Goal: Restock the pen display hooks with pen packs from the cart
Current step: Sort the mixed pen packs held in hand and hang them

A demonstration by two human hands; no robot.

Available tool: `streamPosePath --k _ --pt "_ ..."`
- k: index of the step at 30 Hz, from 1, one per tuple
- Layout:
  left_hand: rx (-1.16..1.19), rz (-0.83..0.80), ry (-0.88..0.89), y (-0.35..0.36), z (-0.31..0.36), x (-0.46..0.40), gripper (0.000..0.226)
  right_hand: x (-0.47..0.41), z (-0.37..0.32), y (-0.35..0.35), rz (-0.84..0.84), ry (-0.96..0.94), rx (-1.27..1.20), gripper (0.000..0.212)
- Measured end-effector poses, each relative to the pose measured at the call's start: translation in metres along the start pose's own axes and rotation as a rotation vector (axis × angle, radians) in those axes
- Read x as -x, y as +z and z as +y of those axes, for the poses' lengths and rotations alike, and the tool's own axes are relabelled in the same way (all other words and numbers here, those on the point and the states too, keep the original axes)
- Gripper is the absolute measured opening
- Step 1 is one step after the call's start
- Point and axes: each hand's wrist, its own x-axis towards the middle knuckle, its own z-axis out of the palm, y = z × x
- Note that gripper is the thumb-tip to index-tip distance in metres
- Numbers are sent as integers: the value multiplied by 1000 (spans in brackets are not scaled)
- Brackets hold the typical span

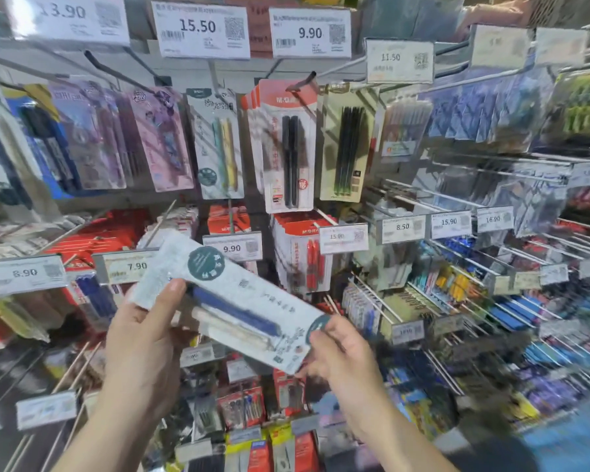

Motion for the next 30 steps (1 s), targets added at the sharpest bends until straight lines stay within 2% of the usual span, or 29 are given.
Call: streamPosePath --k 2,4,5,8,9,11,16,20,23,26,27,30 --pt "-38 -39 -67 -6 -8 7 28 -3 -3 -5 106 43 -119 12" --pt "-113 -102 -141 -12 -18 16 25 -8 -5 -12 188 59 -248 14" --pt "-143 -129 -175 -15 -23 20 33 -10 -5 -15 215 63 -293 17" --pt "-205 -247 -248 -22 -40 27 78 -11 -2 -24 245 78 -330 38" --pt "-216 -287 -279 -22 -44 28 85 -10 -3 -26 253 90 -331 46" --pt "-210 -370 -334 -21 -49 30 89 -7 -6 -31 240 78 -388 39" --pt "-361 -547 -392 -12 -50 32 77 -6 -14 -46 220 65 -476 10" --pt "-479 -735 -419 -3 -45 32 50 -9 -17 -50 282 -69 -263 12" --pt "-505 -860 -458 9 -39 34 22 -11 -27 -43 212 -59 -322 12" --pt "-480 -809 -436 23 -38 36 21 -15 -39 -28 101 -15 -409 34" --pt "-456 -783 -433 28 -36 37 19 -17 -41 -24 85 -17 -407 36" --pt "-370 -745 -438 36 -32 35 18 -23 -47 -10 42 -17 -358 22"
